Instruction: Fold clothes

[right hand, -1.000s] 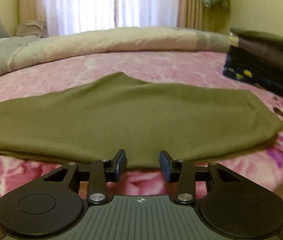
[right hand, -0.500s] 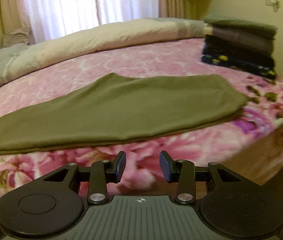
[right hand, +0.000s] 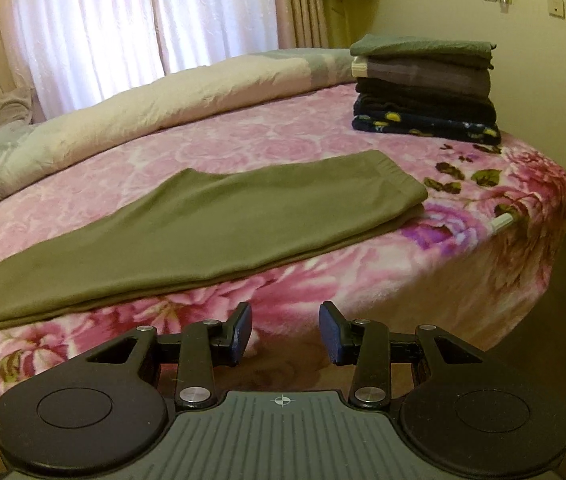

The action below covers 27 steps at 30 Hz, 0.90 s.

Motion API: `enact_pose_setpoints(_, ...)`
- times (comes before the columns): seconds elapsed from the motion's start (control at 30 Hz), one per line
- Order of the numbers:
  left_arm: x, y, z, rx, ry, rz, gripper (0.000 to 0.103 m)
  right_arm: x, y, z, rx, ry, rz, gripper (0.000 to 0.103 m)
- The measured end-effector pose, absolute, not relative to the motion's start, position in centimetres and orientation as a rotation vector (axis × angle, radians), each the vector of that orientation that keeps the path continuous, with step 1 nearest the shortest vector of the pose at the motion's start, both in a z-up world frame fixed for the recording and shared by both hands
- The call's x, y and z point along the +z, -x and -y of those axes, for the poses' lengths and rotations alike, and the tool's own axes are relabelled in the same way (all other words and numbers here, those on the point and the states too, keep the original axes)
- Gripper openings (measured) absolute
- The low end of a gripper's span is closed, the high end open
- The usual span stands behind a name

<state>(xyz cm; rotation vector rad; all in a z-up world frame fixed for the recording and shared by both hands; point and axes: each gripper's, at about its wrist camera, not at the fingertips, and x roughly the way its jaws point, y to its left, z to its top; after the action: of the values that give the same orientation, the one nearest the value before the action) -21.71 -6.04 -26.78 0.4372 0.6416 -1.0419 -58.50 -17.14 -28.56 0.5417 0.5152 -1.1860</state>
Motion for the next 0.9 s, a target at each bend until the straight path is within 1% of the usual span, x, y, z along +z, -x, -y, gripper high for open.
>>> enact_pose_setpoints(0.53, -24.5, 23.5, 2.0, -1.07, -0.403, -0.581, 0.044, -26.1, 59.0, 13.0, -1.158, -0.492, -0.471, 0.041)
enact_pose_setpoints(0.9, -24.3, 23.8, 0.5, -1.093, -0.393, -0.581, 0.044, -25.0, 57.9, 10.5, -1.112, -0.44, -0.478, 0.041)
